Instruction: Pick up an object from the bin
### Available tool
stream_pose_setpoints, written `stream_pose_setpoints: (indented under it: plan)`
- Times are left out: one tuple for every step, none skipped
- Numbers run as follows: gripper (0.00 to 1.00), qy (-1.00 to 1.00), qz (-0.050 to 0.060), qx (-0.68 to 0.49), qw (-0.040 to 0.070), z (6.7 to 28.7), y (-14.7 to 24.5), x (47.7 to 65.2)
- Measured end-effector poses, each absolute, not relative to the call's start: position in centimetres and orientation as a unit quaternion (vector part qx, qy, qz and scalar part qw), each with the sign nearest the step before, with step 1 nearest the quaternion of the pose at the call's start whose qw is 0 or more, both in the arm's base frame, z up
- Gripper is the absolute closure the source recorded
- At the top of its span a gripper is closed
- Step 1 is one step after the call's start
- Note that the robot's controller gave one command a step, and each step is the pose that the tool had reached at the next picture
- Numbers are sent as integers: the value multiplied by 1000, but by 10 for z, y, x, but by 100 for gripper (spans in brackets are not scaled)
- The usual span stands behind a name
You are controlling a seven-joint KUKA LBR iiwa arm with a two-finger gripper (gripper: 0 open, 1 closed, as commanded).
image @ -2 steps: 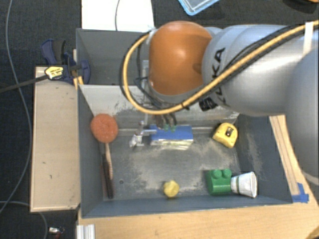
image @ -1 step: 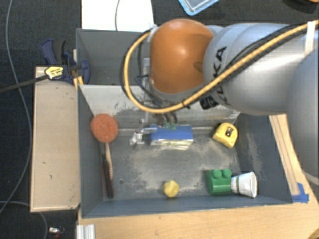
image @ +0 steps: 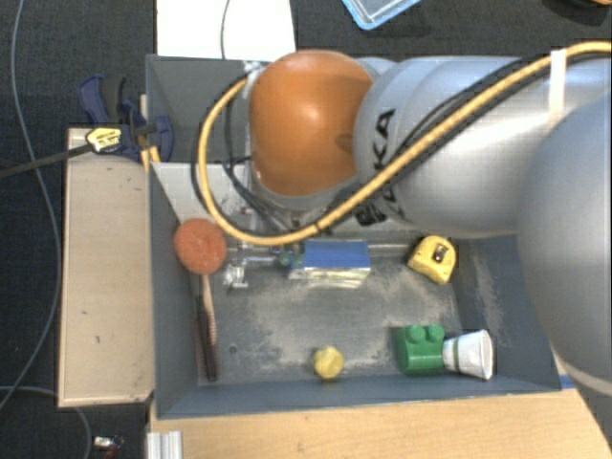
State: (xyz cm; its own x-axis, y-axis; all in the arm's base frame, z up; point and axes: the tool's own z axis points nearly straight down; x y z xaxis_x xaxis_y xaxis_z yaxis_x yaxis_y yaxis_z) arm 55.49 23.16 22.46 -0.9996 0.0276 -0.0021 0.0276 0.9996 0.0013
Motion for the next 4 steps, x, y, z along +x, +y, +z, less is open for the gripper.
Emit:
stream_pose_setpoints:
  plan:
    - [0, 998, 1, 59, 3, 222, 255, 550]
    - [0, 997, 3, 81, 5, 201, 247, 580]
    - [0, 984, 3, 178, 5, 195, 218, 571]
    - [0, 988, 4, 152, 8, 174, 211, 554]
